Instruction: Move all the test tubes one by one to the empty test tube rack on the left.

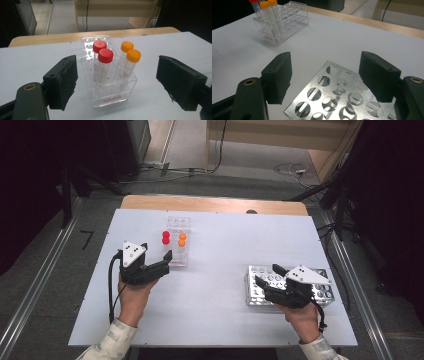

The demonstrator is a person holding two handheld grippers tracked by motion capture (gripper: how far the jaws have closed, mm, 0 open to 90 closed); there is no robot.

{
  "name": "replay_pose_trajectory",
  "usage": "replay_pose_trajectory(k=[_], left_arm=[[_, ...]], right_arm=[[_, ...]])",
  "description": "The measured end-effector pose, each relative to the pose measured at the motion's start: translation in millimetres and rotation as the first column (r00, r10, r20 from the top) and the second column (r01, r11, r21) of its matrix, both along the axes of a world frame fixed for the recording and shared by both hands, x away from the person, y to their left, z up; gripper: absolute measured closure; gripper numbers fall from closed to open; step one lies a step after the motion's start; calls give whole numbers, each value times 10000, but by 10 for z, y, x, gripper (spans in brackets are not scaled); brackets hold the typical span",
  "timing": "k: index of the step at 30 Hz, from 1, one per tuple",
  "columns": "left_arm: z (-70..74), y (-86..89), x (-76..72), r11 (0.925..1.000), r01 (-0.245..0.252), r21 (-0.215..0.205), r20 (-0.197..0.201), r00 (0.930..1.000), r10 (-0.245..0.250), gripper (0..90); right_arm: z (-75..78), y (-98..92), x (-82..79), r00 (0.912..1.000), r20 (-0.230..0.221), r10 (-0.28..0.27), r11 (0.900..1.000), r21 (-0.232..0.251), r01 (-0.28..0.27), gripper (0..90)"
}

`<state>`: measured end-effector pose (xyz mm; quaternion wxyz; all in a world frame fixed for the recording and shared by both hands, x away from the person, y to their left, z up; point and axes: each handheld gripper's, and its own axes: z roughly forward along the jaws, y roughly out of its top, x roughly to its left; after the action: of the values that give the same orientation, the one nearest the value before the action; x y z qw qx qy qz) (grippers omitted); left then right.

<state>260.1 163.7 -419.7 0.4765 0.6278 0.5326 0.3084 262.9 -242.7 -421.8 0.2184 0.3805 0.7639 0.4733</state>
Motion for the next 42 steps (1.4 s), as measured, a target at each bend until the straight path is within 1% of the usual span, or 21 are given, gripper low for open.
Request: replay_pose_trajectory(k=[3, 7, 14, 16, 25, 28, 35, 42], left_arm=[[-25, 2, -47, 10000, -18, 97, -27, 10000, 18, 181], [-40, 21, -109, 10000, -41, 7, 8, 10000, 41, 181], [-50, 13, -200, 9999, -18, 146, 114, 9999, 16, 180], [-52, 11, -219, 9997, -6, 233, 168, 9999, 2, 180], [-100, 43, -287, 9997, -30, 251, 129, 9999, 27, 180], [-115, 45, -309, 9986, -47, 535, 126, 9999, 40, 180], [-149, 62, -365, 9986, -7, 529, 15, 10000, 6, 180], [-158, 93, -413, 9987, -76, 510, -6, 10000, 76, 180]], right_arm=[[-11, -23, -5, 10000, -16, -34, 10000, -59, 34, 253], [-23, -87, -6, 9998, -43, -176, 9998, -26, 176, 253], [-35, -195, -11, 9993, -57, -371, 9993, -29, 370, 253], [-36, -217, -12, 9991, -51, -419, 9991, -32, 419, 253], [-47, -292, -5, 9982, -101, -583, 9983, -34, 582, 253], [-48, -319, -10, 9977, -116, -670, 9978, -22, 669, 253], [-59, -406, -19, 9965, -146, -826, 9966, -5, 826, 253], [-57, -488, -29, 9947, -151, -1021, 9947, 70, 1022, 253]])
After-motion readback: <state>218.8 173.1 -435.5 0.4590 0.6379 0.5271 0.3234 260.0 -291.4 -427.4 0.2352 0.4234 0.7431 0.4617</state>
